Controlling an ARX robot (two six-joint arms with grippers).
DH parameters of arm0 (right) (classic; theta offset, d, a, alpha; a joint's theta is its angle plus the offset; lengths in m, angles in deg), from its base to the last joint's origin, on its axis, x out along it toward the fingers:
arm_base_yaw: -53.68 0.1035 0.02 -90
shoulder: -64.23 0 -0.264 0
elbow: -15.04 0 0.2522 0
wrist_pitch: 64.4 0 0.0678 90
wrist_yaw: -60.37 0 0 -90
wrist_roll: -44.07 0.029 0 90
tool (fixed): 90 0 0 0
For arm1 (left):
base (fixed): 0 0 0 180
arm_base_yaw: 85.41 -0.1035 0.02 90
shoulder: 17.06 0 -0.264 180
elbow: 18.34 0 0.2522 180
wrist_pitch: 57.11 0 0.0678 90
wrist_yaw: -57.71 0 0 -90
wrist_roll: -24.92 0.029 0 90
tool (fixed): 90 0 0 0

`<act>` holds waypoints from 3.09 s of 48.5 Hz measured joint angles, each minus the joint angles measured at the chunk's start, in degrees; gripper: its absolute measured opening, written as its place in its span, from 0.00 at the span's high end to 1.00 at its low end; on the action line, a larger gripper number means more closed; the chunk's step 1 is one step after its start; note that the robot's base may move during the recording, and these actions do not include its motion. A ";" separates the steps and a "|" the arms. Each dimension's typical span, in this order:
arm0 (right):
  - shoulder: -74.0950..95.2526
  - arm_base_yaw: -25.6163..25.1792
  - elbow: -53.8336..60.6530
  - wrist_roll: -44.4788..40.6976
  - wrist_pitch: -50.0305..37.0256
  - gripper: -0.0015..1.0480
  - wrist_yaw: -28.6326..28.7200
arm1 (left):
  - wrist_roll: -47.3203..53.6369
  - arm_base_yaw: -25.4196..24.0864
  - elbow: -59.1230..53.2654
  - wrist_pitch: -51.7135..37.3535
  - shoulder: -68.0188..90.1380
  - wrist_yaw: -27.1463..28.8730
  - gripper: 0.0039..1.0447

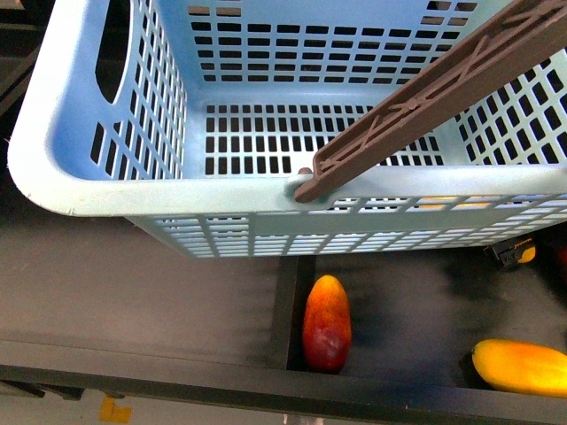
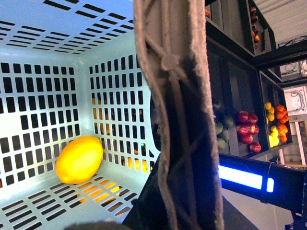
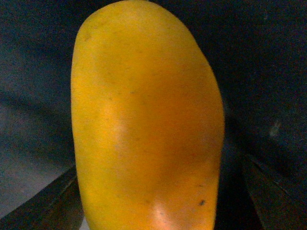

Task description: Pick lemon and mango into basket

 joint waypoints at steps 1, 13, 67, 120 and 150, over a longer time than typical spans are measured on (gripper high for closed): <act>0.31 0.00 -0.33 0.15 0.02 0.19 0.07 | 0.00 0.00 0.00 0.00 0.00 0.00 0.96; 1.90 -0.02 -1.70 2.89 -0.59 0.45 0.87 | -0.02 0.00 0.00 0.00 0.00 0.02 0.96; -70.64 -11.61 34.47 16.96 -5.46 0.46 28.24 | 0.07 0.00 0.00 0.00 0.00 0.07 0.96; -81.20 9.25 51.80 33.66 -28.20 0.58 -4.35 | -0.04 0.00 -0.02 0.09 0.20 -0.09 0.96; -100.48 8.61 68.52 33.88 -25.44 0.98 -4.15 | -0.04 -0.02 -0.02 0.09 0.20 0.00 0.96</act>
